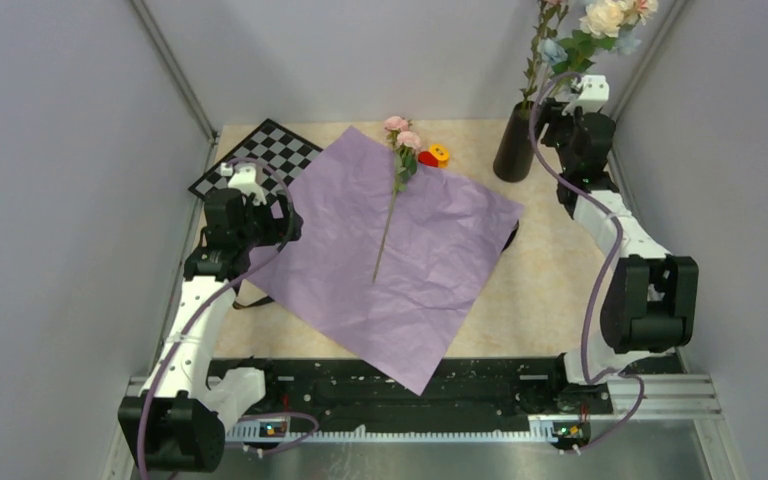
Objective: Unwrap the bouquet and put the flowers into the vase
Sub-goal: Insert the fake flower into the vase, then pick up the fake flower from the wrapping paper.
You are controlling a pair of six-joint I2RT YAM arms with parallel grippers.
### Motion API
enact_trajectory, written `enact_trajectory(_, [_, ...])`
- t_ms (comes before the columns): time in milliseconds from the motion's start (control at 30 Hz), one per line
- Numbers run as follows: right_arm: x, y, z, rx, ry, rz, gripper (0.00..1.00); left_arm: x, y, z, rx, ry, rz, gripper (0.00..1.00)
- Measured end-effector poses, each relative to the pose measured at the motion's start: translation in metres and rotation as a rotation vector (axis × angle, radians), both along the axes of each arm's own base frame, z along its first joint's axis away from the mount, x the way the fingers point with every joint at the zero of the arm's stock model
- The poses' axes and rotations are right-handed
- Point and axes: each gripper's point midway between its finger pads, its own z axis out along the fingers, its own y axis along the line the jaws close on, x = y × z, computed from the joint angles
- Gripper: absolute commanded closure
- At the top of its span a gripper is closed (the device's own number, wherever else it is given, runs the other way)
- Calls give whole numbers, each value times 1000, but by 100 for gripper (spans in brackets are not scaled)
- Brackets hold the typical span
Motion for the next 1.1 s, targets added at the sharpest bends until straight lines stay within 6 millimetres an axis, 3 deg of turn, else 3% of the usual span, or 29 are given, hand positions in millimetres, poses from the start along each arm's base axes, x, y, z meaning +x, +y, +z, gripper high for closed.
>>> enact_trajectory(200, [-33,3,18,20,8,19,31,-2,-11,1,-57,6,-30,1])
enact_trajectory(467, [-81,27,42,90,33,141,31,1,-36,-9,-188,45,-49,1])
enact_trajectory(800, [-122,53,7,219,182,256,31,16,-110,-54,-188,191,-173,1])
enact_trajectory(933, [-135,61,-8,265,240,290,31,37,-141,-60,-187,211,-215,1])
enact_trajectory(1100, [-145,67,-13,293,271,315,32,72,-170,-69,-204,217,-235,2])
